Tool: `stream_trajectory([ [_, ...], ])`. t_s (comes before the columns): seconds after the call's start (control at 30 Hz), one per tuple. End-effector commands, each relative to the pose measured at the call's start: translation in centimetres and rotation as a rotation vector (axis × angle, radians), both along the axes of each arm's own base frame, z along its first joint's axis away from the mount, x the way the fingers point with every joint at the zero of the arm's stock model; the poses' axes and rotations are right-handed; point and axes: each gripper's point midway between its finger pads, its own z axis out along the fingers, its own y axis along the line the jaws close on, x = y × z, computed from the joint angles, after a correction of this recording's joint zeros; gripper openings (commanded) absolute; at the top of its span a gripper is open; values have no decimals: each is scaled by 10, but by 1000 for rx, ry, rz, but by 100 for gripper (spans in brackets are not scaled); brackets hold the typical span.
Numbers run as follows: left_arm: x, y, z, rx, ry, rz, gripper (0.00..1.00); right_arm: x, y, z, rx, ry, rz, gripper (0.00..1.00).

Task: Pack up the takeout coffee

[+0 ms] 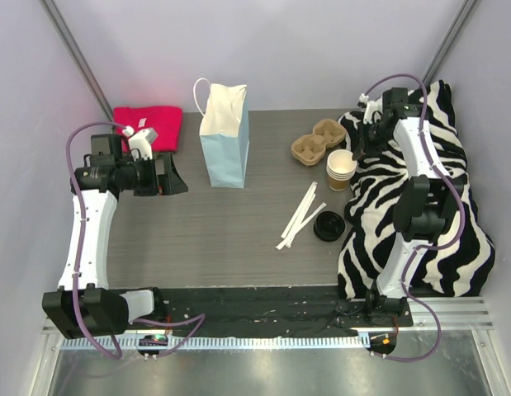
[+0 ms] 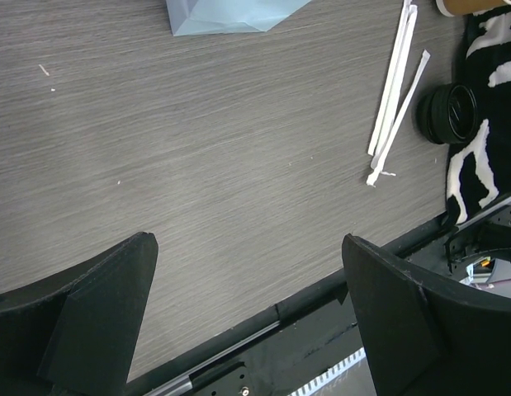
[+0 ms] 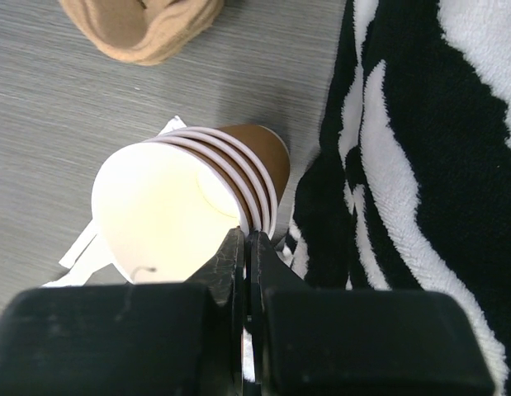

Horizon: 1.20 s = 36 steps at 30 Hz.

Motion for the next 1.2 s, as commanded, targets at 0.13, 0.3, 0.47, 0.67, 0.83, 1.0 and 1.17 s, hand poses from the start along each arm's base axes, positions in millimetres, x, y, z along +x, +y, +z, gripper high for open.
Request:
stream_trajectory([
  [0.13,5,-6,14,-32,-45,-29,100,1,3,59,105,-111,-2,1],
  [0.3,-3,-25,34,-121,-104,-126,100,-6,10,49,147,-71,10,1],
  [0.47,-13,-60,73,-132,-285,-247,100,-15,13,32,159,-31,12,1],
  [0.67,-27,-166,111,-178,-369,-500,100,-20,15,34,170,-42,13,1],
  [0.83,-17,-244,128,-164,-388,-559,100,-24,16,32,177,-32,12,1],
  [1.0,-1,-321,119,-250,-299,-519,100,-27,17,36,176,-46,8,1],
  [1.17,42,-369,75,-305,-150,-380,99,-28,15,37,164,-54,9,1],
])
